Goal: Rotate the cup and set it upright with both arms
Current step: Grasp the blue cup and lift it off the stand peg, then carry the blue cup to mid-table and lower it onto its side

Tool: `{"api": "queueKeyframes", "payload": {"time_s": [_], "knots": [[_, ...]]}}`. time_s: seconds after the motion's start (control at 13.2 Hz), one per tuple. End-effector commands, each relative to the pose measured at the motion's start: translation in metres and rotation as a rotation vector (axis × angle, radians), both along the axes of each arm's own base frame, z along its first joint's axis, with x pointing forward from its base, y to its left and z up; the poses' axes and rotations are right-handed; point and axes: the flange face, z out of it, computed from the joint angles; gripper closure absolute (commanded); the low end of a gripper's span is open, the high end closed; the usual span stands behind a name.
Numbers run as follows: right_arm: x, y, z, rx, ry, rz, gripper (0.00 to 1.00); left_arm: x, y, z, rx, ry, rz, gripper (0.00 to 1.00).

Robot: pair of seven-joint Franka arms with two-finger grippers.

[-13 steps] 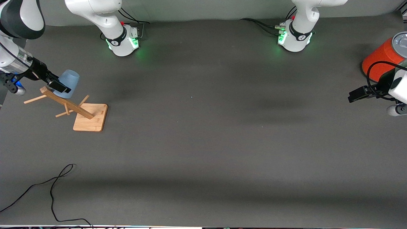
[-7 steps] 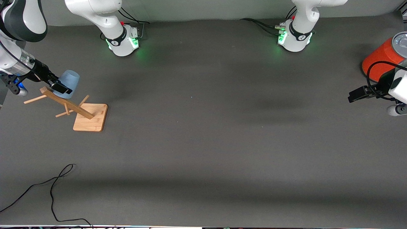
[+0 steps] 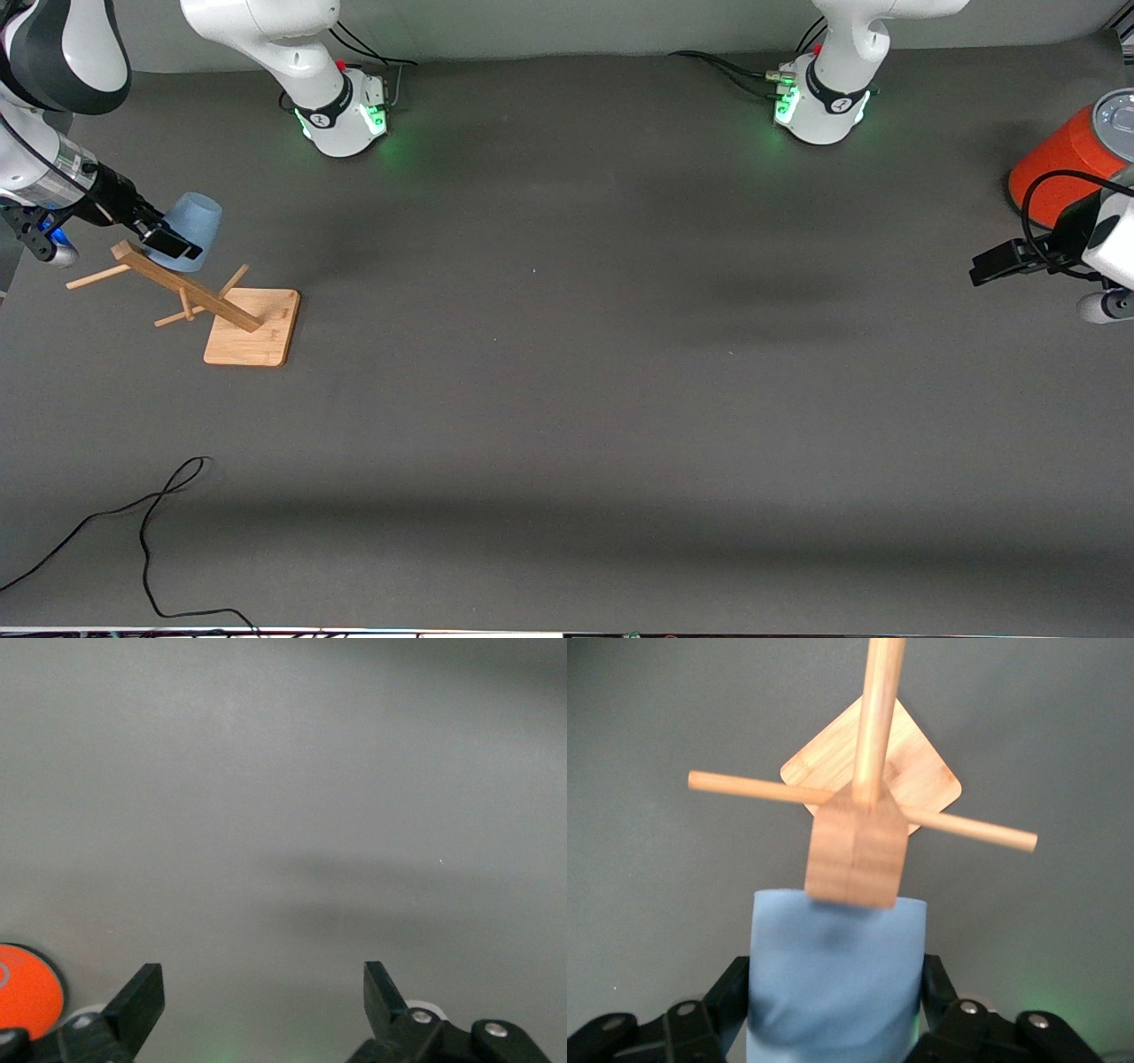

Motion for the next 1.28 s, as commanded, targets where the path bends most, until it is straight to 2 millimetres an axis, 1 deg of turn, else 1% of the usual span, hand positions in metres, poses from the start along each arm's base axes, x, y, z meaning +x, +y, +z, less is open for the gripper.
{"api": "queueKeyframes", "payload": {"time_s": [0.0, 0.08, 0.23, 0.38, 0.45, 0.6, 0.68, 0.75, 0.83, 1.06, 1.13, 1.21], "knots": [[-0.019, 0.040, 0.040, 0.027, -0.022, -0.036, 0.64, -0.004, -0.001, 0.005, -0.013, -0.015, -0.012, 0.00], [-0.024, 0.055, 0.050, 0.019, -0.025, -0.041, 0.64, -0.004, -0.001, 0.005, -0.013, -0.015, -0.012, 0.00], [-0.037, 0.093, 0.068, -0.013, -0.022, -0.051, 0.64, -0.004, -0.001, 0.005, -0.013, -0.015, -0.012, 0.00], [-0.050, 0.129, 0.080, -0.055, -0.024, -0.075, 0.64, -0.004, -0.001, 0.005, -0.013, -0.015, -0.012, 0.00], [-0.052, 0.147, 0.086, -0.070, -0.030, -0.099, 0.64, -0.004, -0.001, 0.005, -0.013, -0.015, -0.011, 0.00], [-0.054, 0.191, 0.092, -0.090, -0.036, -0.173, 0.64, -0.004, -0.001, 0.005, -0.013, -0.015, -0.012, 0.00], [-0.055, 0.221, 0.097, -0.058, -0.028, -0.198, 0.64, -0.004, -0.001, 0.005, -0.013, -0.015, -0.012, 0.00], [-0.051, 0.245, 0.096, -0.042, -0.010, -0.232, 0.64, -0.004, -0.001, 0.005, -0.013, -0.015, -0.012, 0.00], [-0.041, 0.267, 0.095, -0.040, 0.008, -0.289, 0.65, -0.004, -0.002, 0.005, -0.013, -0.015, -0.014, 0.00], [-0.016, 0.360, 0.085, -0.040, 0.049, -0.427, 0.65, -0.004, -0.002, 0.006, -0.013, -0.015, -0.016, 0.00], [-0.007, 0.390, 0.078, -0.032, 0.057, -0.480, 0.65, -0.005, -0.004, 0.007, -0.013, -0.011, -0.017, 0.00], [-0.004, 0.423, 0.068, -0.029, 0.062, -0.524, 0.65, -0.005, -0.005, 0.009, -0.013, -0.009, -0.019, 0.00]]}}
